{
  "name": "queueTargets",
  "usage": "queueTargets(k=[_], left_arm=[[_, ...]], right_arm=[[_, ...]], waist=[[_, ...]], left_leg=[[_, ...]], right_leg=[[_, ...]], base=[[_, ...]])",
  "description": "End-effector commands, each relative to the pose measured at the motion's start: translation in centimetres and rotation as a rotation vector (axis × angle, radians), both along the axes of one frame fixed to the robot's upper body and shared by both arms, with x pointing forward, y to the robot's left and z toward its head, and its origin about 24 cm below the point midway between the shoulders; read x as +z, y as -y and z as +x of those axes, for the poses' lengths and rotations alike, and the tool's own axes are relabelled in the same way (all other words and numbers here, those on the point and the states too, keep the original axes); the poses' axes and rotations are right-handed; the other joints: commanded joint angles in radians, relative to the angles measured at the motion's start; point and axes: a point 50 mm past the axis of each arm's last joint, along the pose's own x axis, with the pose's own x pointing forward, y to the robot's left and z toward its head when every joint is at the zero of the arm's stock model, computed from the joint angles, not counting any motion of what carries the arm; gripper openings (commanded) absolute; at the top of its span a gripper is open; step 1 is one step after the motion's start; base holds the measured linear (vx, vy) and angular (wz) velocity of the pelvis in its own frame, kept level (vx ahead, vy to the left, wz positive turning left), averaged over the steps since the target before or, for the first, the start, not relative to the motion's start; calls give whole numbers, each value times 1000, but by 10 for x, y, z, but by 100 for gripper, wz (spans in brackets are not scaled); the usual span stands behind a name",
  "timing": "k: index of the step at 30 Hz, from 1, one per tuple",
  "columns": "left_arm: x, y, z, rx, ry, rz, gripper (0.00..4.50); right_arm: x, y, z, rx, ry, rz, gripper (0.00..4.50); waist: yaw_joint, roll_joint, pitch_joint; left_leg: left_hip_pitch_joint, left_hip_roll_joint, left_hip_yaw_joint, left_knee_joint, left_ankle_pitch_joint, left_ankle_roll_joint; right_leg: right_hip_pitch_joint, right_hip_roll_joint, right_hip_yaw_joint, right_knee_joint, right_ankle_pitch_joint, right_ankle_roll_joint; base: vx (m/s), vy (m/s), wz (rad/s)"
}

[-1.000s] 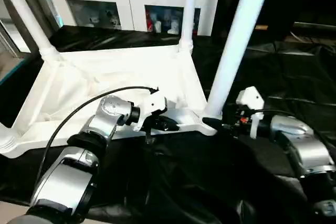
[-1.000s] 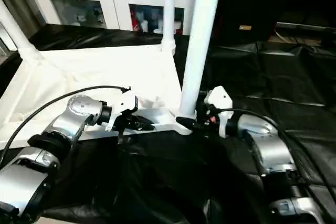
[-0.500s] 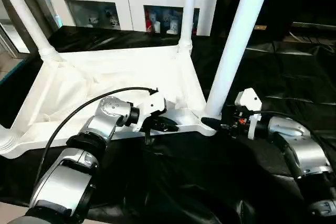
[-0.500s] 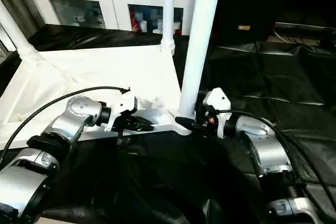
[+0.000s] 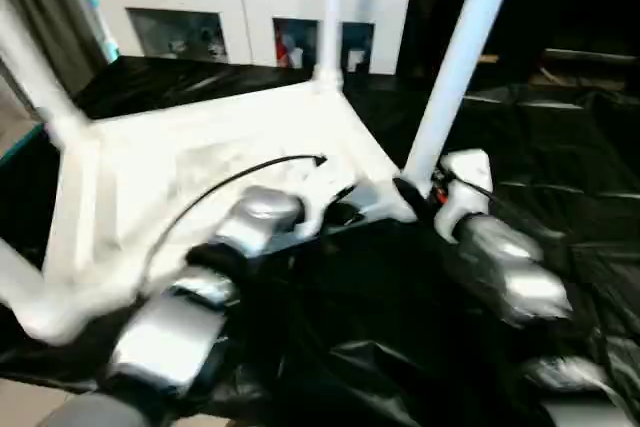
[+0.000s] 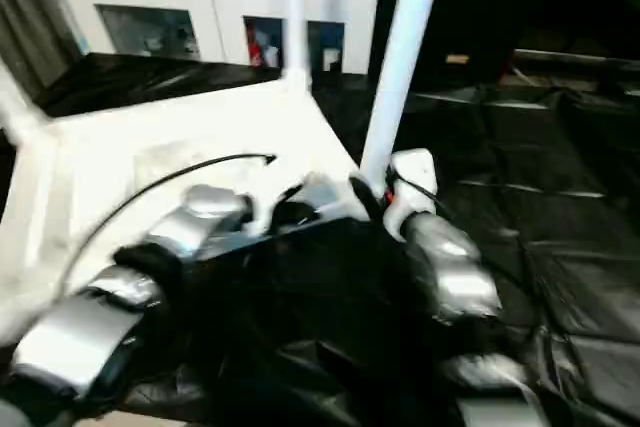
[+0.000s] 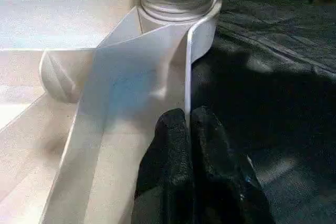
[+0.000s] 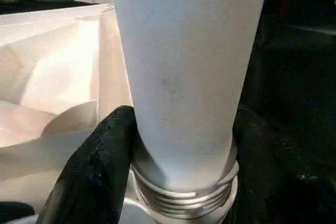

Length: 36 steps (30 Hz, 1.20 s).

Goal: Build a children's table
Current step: Rotate leg to tighten

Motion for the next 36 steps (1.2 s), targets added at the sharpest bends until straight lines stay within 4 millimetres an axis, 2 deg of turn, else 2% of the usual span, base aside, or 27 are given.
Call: queueTargets(k=[1, 3, 4, 7, 8, 10, 12, 14, 17, 19, 20, 21, 22, 25, 28, 32, 33, 36], left_arm=[[29, 10, 14, 58, 135, -35, 0], [29, 10, 14, 50, 137, -34, 0], [29, 10, 13, 40, 137, -35, 0], [27, 5, 10, -28, 137, -34, 0], [26, 2, 9, -51, 135, -36, 0], [25, -1, 8, -72, 138, -39, 0], [24, -10, 4, -143, 134, -48, 0], [22, -14, 2, -181, 122, -51, 0], [21, -26, -7, -315, 96, -61, 0], [21, -31, -11, -365, 72, -91, 0], [21, -34, -13, -400, 55, -100, 0], [21, -36, -15, -424, 46, -103, 0], [21, -38, -17, -450, 38, -101, 0], [20, -44, -20, -486, 31, -89, 0], [19, -50, -23, -509, 19, -83, 0], [20, -52, -25, -527, 9, -91, 0], [20, -52, -25, -527, 9, -91, 0], [20, -53, -26, -533, 7, -89, 0]], right_arm=[[-36, -42, -21, 185, -148, 11, 289], [-35, -43, -21, 203, -132, 2, 323], [-34, -42, -21, 216, -122, 2, 325], [-26, -31, -22, 287, -66, -11, 358], [-23, -24, -23, 318, -54, -36, 358], [-22, -19, -24, 354, -49, -52, 358], [-15, -3, -29, 455, -33, -93, 358], [-12, 4, -31, 493, -29, -104, 358], [0, 21, -36, 577, -20, -121, 358], [5, 26, -38, 611, -16, -120, 358], [7, 29, -39, 637, -18, -122, 358], [8, 30, -40, 653, -20, -124, 358], [10, 32, -42, 676, -23, -131, 358], [11, 35, -44, 717, -40, -143, 358], [11, 36, -46, 746, -55, -150, 358], [11, 35, -48, 777, -59, -136, 358], [11, 34, -48, 777, -60, -136, 343], [11, 33, -48, 789, -63, -127, 343]], waist=[[-4, -4, -73], [-5, -3, -73], [-5, -5, -74], [-9, -6, -73], [-9, -6, -74], [-15, -8, -74], [-17, -11, -73], [-17, -10, -74], [-14, -9, -79], [-8, -7, -84], [-3, -8, -83], [0, -10, -82], [3, -13, -82], [17, -8, -80], [29, -8, -78], [31, -11, -76], [31, -11, -76], [31, -10, -79]], left_leg=[[24, 27, -21, -84, -288, 4], [23, 28, -20, -83, -277, 12], [22, 28, -21, -83, -272, 18], [17, 27, -22, -84, -274, 29], [19, 28, -22, -83, -277, 33], [11, 29, -23, -83, -264, 43], [12, 28, -21, -80, -264, 54], [12, 28, -19, -77, -251, 67], [7, 33, -20, -73, -190, 91], [11, 36, -16, -66, -145, 109], [8, 37, -15, -65, -128, 120], [9, 38, -13, -65, -129, 126], [14, 40, -10, -64, -141, 125], [18, 44, -9, -66, -157, 114], [22, 45, -9, -71, -188, 85], [19, 43, -10, -73, -208, 67], [19, 43, -10, -73, -208, 64], [17, 42, -11, -72, -188, 64]], right_leg=[[37, -48, 24, -83, -284, -193], [38, -48, 24, -81, -262, -199], [40, -48, 24, -79, -249, -204], [45, -49, 23, -80, -254, -201], [44, -49, 23, -80, -255, -202], [49, -49, 21, -77, -245, -204], [50, -48, 22, -80, -251, -208], [49, -50, 23, -80, -243, -220], [54, -50, 21, -67, -153, -251], [52, -46, 21, -56, -77, -280], [52, -46, 20, -50, -44, -294], [52, -47, 19, -48, -44, -301], [47, -47, 20, -51, -60, -305], [42, -48, 22, -53, -95, -298], [39, -51, 24, -56, -138, -281], [41, -53, 25, -59, -181, -261], [40, -53, 26, -59, -188, -257], [41, -52, 25, -57, -170, -254]], base=[[0, 0, 0], [0, 0, 0], [0, 0, 0], [0, 0, 0], [0, 0, 0], [0, 0, 0], [0, 0, 0], [0, 0, 0], [0, 0, 0], [0, 0, 0], [0, 0, 0], [0, 0, 0], [0, 0, 0], [0, 0, 0], [0, 0, 0], [0, 0, 0], [0, 0, 0], [0, 0, 0]])
